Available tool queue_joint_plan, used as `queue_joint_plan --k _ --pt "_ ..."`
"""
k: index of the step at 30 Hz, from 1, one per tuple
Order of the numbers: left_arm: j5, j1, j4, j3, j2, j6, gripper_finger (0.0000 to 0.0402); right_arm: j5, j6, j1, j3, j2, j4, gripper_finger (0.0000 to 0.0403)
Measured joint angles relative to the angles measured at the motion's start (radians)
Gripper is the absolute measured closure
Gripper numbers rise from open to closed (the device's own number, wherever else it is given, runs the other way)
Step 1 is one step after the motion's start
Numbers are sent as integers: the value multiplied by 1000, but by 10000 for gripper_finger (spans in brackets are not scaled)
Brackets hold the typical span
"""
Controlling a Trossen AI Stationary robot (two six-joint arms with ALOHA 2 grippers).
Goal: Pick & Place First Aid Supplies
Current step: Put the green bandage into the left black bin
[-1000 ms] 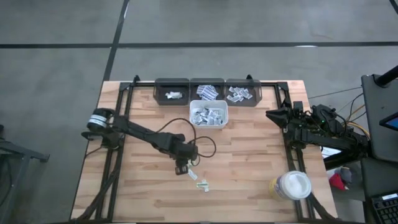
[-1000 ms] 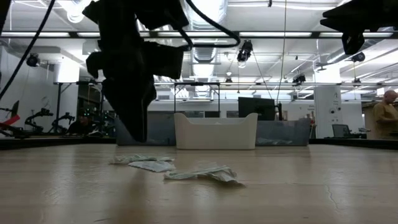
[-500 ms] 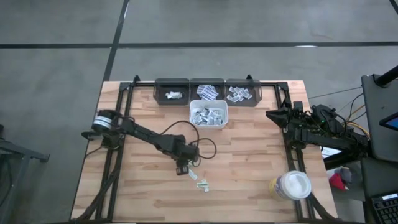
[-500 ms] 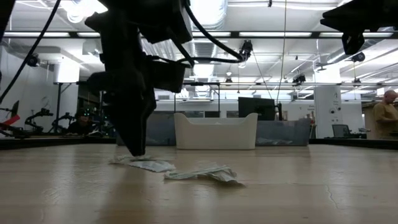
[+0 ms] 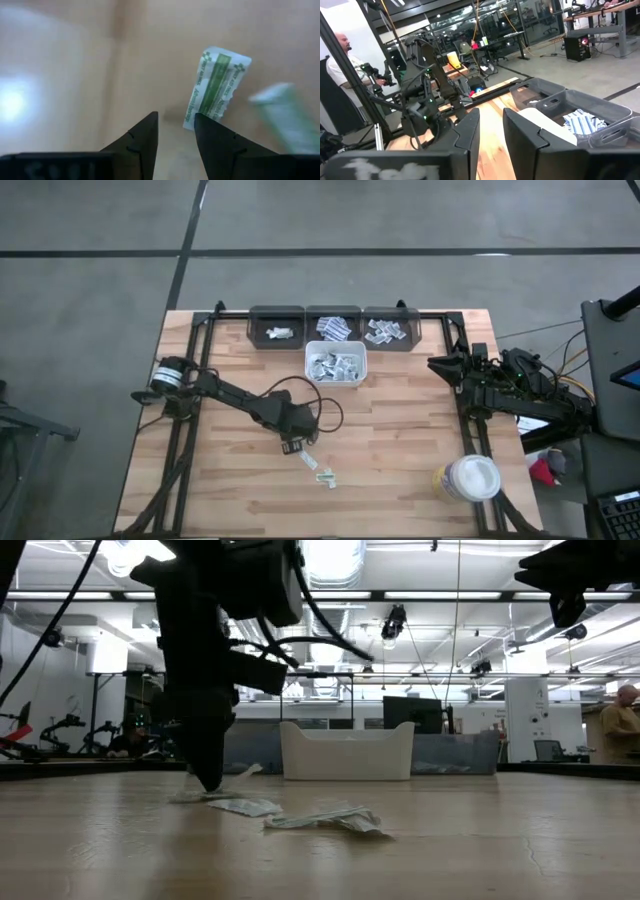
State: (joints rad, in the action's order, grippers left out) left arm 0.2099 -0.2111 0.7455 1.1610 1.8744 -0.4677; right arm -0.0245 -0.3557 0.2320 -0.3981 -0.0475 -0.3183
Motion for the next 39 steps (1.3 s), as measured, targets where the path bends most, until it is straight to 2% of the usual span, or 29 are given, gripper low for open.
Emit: queue_joint_plan --k 4,17,23,31,39 --pt "87 3 83 -4 -20 -14 264 0 -1 0 0 0 0 316" --pt "98 8 79 -6 -140 -23 264 0 -3 0 0 0 0 336" --pt "93 9 -3 -6 -119 60 264 0 -3 0 0 0 0 338" --pt "90 19 -9 -6 -66 85 264 0 -3 0 0 0 0 324" --pt "42 18 -40 -19 -32 134 264 0 -3 0 0 0 0 314"
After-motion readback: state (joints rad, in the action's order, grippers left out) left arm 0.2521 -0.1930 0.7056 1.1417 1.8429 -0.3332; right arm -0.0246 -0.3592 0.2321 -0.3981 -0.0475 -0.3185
